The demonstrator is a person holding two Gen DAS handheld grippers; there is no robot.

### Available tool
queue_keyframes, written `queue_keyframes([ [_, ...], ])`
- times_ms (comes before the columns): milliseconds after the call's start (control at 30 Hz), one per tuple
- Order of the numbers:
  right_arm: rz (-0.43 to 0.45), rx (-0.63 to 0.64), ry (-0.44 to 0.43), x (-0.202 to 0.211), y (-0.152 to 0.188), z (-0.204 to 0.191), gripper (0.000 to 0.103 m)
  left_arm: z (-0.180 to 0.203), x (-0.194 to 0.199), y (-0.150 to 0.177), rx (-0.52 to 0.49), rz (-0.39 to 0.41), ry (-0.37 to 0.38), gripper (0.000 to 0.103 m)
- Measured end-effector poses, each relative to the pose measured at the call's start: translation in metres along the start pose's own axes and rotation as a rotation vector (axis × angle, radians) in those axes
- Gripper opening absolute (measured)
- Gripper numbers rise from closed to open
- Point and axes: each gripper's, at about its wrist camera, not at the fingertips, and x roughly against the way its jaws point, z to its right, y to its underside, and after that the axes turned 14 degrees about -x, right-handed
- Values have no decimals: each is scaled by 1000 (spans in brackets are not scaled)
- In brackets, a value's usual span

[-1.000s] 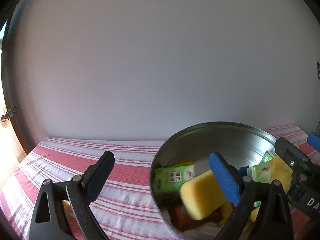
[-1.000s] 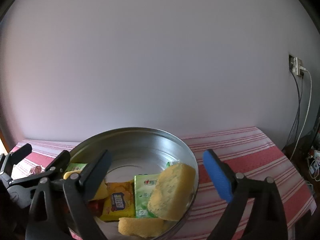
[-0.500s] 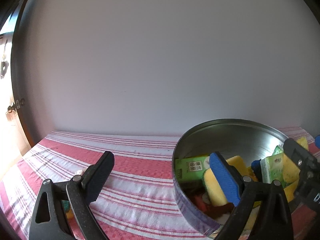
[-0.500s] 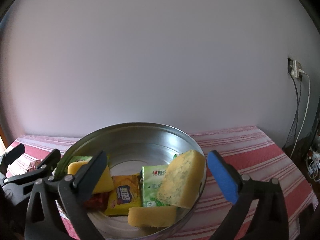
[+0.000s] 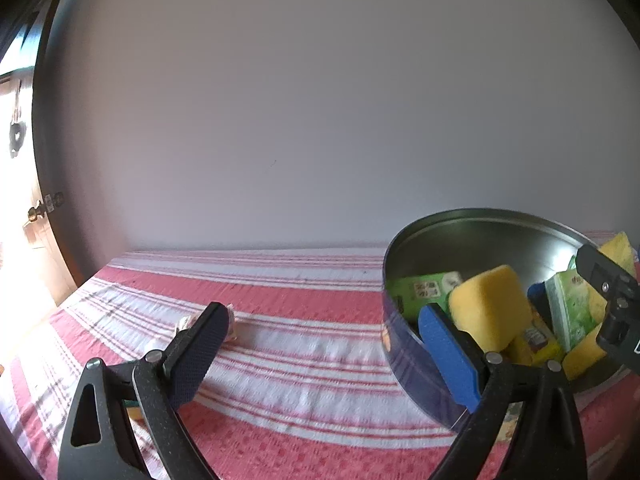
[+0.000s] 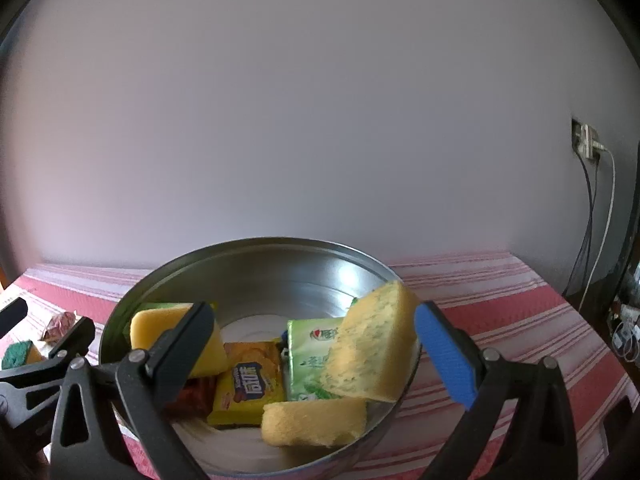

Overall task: Organize objects
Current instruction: 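Move both tools back toward the scrub sponge and pink packet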

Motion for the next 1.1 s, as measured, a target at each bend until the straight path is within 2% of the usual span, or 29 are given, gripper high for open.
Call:
queue_keyframes([
  [900,10,22,-35,33,22,-30,102,-33,20,26,41,-36,-23,98],
  [1100,7,14,-51,40,26,-38,102,-47,17,33,56,-73,-52,98],
])
